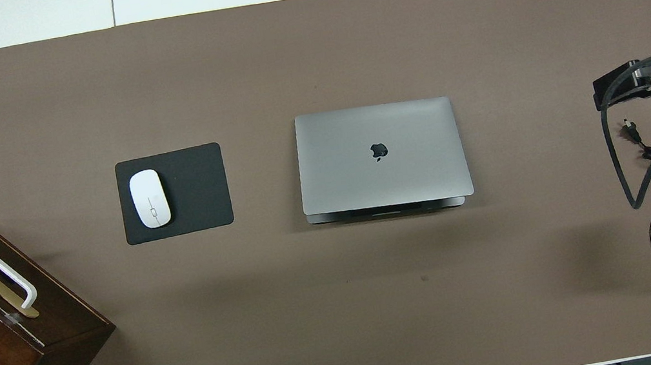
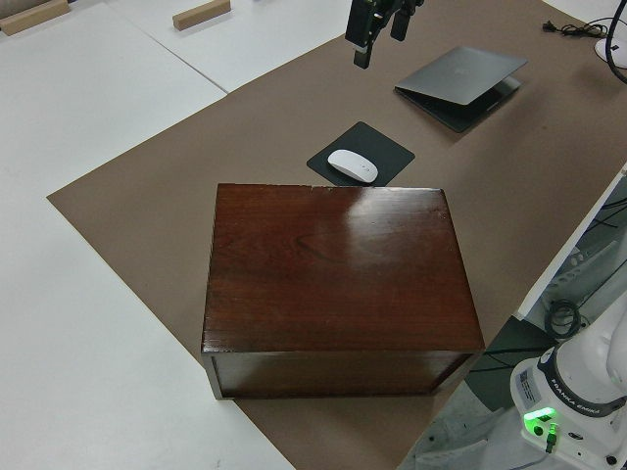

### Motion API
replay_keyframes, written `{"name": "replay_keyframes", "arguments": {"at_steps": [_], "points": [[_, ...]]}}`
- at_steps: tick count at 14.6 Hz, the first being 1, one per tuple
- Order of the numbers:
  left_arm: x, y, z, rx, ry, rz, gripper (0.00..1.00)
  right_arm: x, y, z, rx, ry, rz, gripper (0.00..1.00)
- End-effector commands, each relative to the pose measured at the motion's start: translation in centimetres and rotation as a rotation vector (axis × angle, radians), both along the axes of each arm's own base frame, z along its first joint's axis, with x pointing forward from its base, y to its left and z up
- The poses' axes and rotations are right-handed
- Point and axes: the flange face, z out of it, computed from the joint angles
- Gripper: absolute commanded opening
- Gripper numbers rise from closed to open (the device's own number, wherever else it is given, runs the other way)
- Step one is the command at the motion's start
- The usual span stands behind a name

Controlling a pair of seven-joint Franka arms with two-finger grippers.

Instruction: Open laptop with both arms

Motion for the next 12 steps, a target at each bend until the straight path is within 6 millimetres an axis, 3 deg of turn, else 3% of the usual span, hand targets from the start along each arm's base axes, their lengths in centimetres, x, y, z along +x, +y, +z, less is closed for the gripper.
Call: {"name": "replay_keyframes", "arguments": {"at_steps": [1, 10, 11, 12], "points": [[-0.3, -0.3, 0.0, 0.003, -0.003, 0.009, 1.00, -0.1, 0.7, 0.2, 0.015, 0.002, 0.007, 1.00], [-0.3, -0.7, 0.1, 0.005, -0.006, 0.007, 1.00, -0.3, 1.5, -0.1, 0.088, 0.019, 0.004, 1.00], [-0.3, -0.7, 0.1, 0.005, -0.006, 0.012, 0.88, -0.4, 1.7, -0.1, 0.125, 0.023, -0.003, 1.00], [-0.3, -0.7, 0.1, 0.005, -0.008, 0.016, 0.48, -0.4, 2.1, -0.1, 0.143, 0.027, -0.001, 1.00]]}}
